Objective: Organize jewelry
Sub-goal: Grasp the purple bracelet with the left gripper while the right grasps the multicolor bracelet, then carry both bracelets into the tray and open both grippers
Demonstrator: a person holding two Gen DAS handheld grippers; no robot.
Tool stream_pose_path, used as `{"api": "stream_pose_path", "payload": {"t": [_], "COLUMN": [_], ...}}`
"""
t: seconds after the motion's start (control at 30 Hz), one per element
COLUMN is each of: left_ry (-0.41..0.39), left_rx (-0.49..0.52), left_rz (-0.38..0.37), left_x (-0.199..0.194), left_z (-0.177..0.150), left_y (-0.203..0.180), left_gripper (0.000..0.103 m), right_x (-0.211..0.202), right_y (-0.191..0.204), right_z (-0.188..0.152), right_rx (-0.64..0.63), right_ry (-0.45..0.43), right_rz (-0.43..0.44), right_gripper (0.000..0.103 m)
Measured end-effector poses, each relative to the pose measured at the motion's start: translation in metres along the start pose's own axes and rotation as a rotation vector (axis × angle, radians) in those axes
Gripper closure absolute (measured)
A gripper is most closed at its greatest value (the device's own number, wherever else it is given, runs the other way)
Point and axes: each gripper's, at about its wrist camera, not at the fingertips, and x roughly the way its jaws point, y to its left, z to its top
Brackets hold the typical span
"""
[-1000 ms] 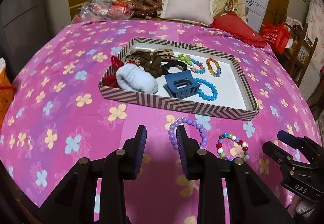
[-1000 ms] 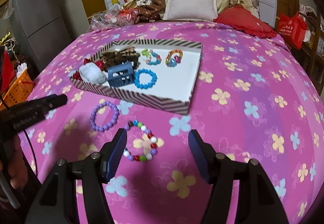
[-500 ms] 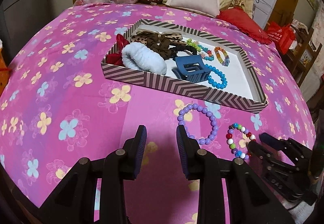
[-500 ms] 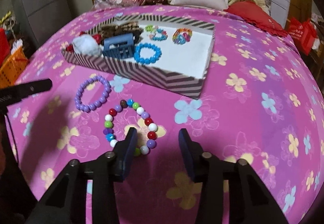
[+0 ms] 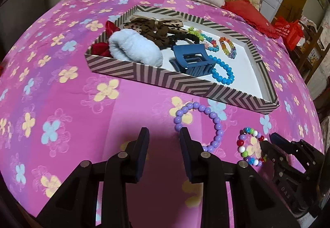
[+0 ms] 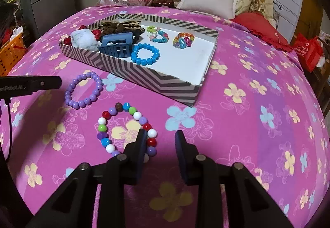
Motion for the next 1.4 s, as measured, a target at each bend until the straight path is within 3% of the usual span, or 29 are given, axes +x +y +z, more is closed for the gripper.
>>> {"api": "stream_pose_path", "payload": {"t": [0.33,0.67,0.73,0.77,0.8,0.83,1.07,1.4], "left_ry": [0.031,0.028,0.016,0.012,0.005,0.006,0.000,-0.068], "left_rx": [-0.010,0.023,0.042,0.046,0.048,0.048,0.015,0.039], "left_rz": [-0.020,0.018,0.027,0.027,0.025,0.017,-0.032,-0.122], "left_x": [0.015,0.022,0.023,0.024,0.024,0.025,0.014,-0.033], "left_z": [0.006,0.005,0.005,0.005,0.006,0.007,0.011,0.029], "left_y": [-0.007,-0.014,-0.017,-0.018,-0.018,-0.017,-0.006,-0.011], "left_gripper": [0.076,0.076,0.077,0.080,0.092,0.096,0.096,0.097], "right_x": [0.001,0.002,0.002,0.002,0.002,0.002,-0.008,-0.051], "right_y": [-0.002,-0.001,-0.001,-0.001,0.001,0.002,-0.004,-0.004], "right_z": [0.000,0.001,0.001,0.001,0.001,0.002,0.006,0.035], "right_rx": [0.009,0.006,0.004,-0.002,-0.014,-0.024,-0.007,-0.075], "right_ry": [-0.013,-0.016,-0.019,-0.021,-0.021,-0.019,-0.031,-0.113], "right_rz": [0.014,0.020,0.024,0.028,0.025,0.021,0.071,0.045], "right_gripper": [0.069,0.063,0.066,0.078,0.088,0.091,0.094,0.094]}}
